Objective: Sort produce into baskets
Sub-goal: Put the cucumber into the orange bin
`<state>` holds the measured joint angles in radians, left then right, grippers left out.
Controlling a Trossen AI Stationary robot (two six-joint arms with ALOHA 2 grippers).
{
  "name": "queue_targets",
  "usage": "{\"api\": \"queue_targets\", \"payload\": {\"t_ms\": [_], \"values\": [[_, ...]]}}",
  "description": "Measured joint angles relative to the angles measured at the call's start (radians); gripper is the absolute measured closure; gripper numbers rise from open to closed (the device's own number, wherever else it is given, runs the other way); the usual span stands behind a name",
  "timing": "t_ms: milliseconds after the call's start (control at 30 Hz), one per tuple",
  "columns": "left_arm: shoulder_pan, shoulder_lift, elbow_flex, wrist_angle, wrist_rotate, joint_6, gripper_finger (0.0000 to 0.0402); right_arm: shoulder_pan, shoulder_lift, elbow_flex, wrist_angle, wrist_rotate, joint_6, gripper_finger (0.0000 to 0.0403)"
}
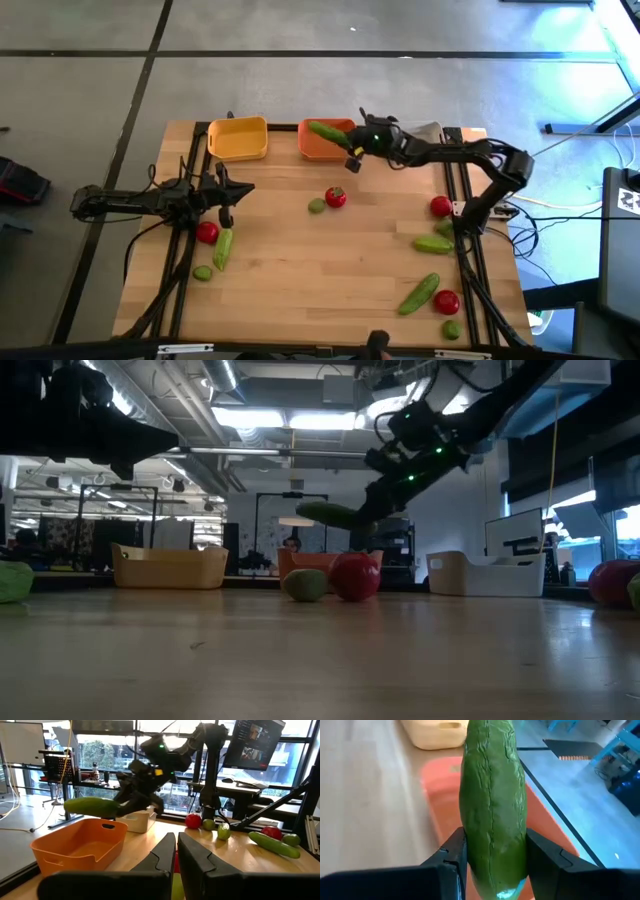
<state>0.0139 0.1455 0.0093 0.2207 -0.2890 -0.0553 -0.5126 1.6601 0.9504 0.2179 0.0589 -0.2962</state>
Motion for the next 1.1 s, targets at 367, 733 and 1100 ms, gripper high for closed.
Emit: {"api": "queue_targets", "payload": {"t_ms": [367,733,1100], "values": [[0.000,0.000,0.000,0.000,-0.002,0.000,0.0384,-0.073,0.177,0.241,-0.220,-0.052,-0.049,0.0270],[0.000,0.000,0.000,0.000,-0.004,0.000,0.0384,-0.097,0.259,0.264,-0.229,-0.097,-0.106,0.0270],[0.000,0.000,0.000,0.000,-0.004,0.000,0.0384,-0.097,0.265,0.264,-0.222,-0.095,-0.105,0.0266]]}}
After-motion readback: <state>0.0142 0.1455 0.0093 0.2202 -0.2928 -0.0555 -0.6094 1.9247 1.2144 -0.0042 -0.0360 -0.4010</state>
